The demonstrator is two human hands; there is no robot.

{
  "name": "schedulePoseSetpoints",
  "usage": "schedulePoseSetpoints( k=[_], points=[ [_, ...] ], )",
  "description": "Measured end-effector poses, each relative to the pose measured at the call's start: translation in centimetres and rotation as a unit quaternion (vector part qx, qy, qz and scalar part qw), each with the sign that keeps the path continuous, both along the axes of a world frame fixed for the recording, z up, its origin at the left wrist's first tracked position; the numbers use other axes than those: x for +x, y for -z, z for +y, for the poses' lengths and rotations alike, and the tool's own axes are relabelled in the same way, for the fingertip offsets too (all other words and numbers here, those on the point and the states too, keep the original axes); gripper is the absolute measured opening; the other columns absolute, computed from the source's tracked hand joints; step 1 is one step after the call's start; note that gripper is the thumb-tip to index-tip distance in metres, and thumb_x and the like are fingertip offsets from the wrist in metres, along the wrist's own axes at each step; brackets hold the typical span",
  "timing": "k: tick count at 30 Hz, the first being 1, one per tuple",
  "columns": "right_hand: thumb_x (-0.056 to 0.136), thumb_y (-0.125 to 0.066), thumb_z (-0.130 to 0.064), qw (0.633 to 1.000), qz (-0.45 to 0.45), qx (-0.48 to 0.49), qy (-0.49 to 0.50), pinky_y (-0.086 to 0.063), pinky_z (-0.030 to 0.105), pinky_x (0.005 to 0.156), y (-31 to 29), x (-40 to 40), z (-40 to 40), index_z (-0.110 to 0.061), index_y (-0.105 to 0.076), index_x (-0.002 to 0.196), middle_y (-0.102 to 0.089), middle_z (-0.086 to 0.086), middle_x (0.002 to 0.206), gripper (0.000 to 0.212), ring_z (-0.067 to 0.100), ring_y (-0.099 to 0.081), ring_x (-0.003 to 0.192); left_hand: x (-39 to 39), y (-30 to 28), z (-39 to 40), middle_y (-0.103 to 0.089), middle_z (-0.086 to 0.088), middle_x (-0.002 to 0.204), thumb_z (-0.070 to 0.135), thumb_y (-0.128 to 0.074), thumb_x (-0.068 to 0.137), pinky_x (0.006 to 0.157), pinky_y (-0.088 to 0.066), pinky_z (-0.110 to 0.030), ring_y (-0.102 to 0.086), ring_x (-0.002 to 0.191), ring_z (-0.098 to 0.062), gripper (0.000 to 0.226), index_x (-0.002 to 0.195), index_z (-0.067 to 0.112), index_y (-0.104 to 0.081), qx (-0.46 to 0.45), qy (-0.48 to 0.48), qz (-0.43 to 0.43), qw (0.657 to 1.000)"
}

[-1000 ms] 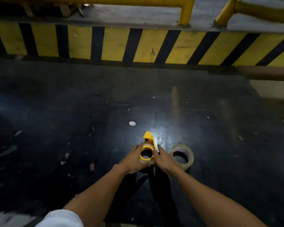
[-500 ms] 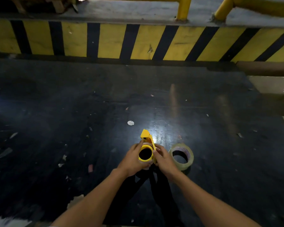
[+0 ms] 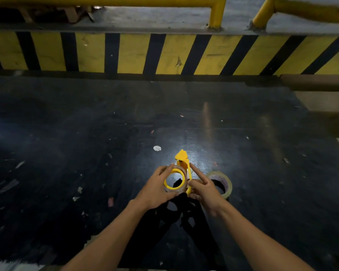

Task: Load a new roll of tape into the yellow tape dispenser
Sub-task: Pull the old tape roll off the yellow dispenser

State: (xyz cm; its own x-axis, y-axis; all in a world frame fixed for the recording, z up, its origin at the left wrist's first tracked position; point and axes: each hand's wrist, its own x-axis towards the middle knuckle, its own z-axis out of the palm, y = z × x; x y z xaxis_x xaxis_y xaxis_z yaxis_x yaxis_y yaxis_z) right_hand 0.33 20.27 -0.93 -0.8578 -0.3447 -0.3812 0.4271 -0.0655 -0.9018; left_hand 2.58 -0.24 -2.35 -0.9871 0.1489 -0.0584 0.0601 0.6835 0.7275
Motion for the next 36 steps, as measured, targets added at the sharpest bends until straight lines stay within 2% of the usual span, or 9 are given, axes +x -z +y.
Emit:
schedulePoseSetpoints(
  k=[5, 11, 14, 18, 22, 25, 28, 31, 36],
  points=[
    [0.09, -0.058, -0.004, 1.0, 0.013, -0.013, 0.018, -0.05, 0.039, 0.075, -0.3, 0.5, 0.1, -0.039, -0.052, 0.137, -0.059, 0.001, 0.062, 0.059, 0.02, -0.057, 0.065, 0.3, -0.2, 0.6, -0.037, 0.001, 0.152, 0.034, -0.084, 0.079, 0.108, -0.036, -0.019, -0.044, 0.138, -0.014, 0.103, 0.161, 0.025, -0.023, 0.028, -0.028, 0.016, 0.999],
    [0.093, -0.056, -0.003, 0.999, 0.008, 0.0, 0.041, -0.047, 0.021, 0.052, -0.7, 1.2, 0.4, -0.037, -0.049, 0.139, -0.059, -0.009, 0.053, 0.057, 0.005, -0.054, 0.048, 0.7, -0.7, 0.7, -0.045, 0.005, 0.144, 0.027, -0.09, 0.075, 0.098, -0.038, -0.003, -0.05, 0.131, -0.008, 0.102, 0.159, 0.025, -0.032, 0.112, -0.095, 0.014, 0.989],
    [0.093, -0.058, -0.007, 0.999, 0.001, 0.015, 0.048, -0.037, 0.021, 0.046, -0.6, 1.2, 1.0, -0.037, -0.046, 0.141, -0.051, -0.01, 0.047, 0.059, 0.005, -0.042, 0.042, 0.9, -1.1, -0.1, -0.046, 0.004, 0.145, 0.029, -0.089, 0.076, 0.107, -0.044, -0.024, -0.049, 0.131, -0.01, 0.101, 0.159, 0.025, -0.032, 0.125, -0.137, 0.037, 0.982],
    [0.093, -0.057, -0.008, 0.998, -0.009, 0.023, 0.064, -0.047, 0.022, 0.047, -1.0, 1.4, 1.4, -0.041, -0.049, 0.137, -0.054, -0.006, 0.049, 0.056, 0.005, -0.054, 0.046, 1.2, -0.3, -1.8, -0.042, -0.001, 0.148, 0.034, -0.088, 0.076, 0.11, -0.046, -0.036, -0.049, 0.132, -0.017, 0.106, 0.161, 0.022, -0.026, 0.054, -0.184, 0.012, 0.981],
    [0.09, -0.062, -0.01, 0.996, -0.021, 0.013, 0.089, -0.056, 0.036, 0.067, -0.9, 1.4, 1.8, -0.041, -0.054, 0.135, -0.058, 0.014, 0.079, 0.056, 0.023, -0.06, 0.072, 1.8, 0.6, -2.7, -0.036, -0.004, 0.155, 0.046, -0.079, 0.082, 0.107, -0.046, -0.038, -0.048, 0.138, -0.026, 0.1, 0.161, 0.021, -0.023, -0.016, -0.203, -0.073, 0.976],
    [0.09, -0.061, -0.011, 0.995, -0.019, 0.022, 0.093, -0.045, 0.032, 0.056, -1.1, 1.4, 2.4, -0.039, -0.053, 0.136, -0.057, 0.014, 0.076, 0.054, 0.021, -0.056, 0.061, 2.1, 1.4, -3.3, -0.034, -0.008, 0.157, 0.046, -0.079, 0.083, 0.11, -0.045, -0.04, -0.047, 0.14, -0.028, 0.101, 0.161, 0.017, -0.022, -0.047, -0.204, -0.107, 0.972],
    [0.09, -0.061, -0.01, 0.994, -0.021, 0.021, 0.106, -0.049, 0.037, 0.065, -1.2, 1.3, 3.0, -0.037, -0.055, 0.135, -0.058, 0.012, 0.082, 0.053, 0.026, -0.054, 0.07, 2.2, 2.1, -3.8, -0.032, -0.011, 0.158, 0.046, -0.078, 0.084, 0.114, -0.042, -0.04, -0.045, 0.142, -0.03, 0.101, 0.161, 0.015, -0.021, -0.06, -0.204, -0.134, 0.968],
    [0.091, -0.059, -0.006, 0.993, -0.018, 0.009, 0.116, -0.052, 0.027, 0.053, -1.5, 1.3, 3.7, -0.034, -0.055, 0.135, -0.057, 0.011, 0.082, 0.052, 0.02, -0.056, 0.064, 2.1, 2.5, -4.2, -0.028, -0.015, 0.16, 0.039, -0.076, 0.086, 0.114, -0.04, -0.04, -0.043, 0.142, -0.034, 0.1, 0.163, 0.015, -0.016, -0.091, -0.186, -0.166, 0.964],
    [0.091, -0.061, -0.009, 0.992, -0.024, -0.01, 0.124, -0.054, 0.029, 0.053, -1.8, 1.0, 5.2, -0.036, -0.056, 0.134, -0.06, 0.017, 0.097, 0.051, 0.018, -0.062, 0.063, 1.0, 2.4, -3.1, -0.013, -0.018, 0.167, 0.062, -0.066, 0.083, 0.123, -0.023, -0.057, -0.011, 0.154, -0.044, 0.103, 0.162, 0.021, -0.013, -0.217, -0.182, -0.152, 0.947]
  ],
)
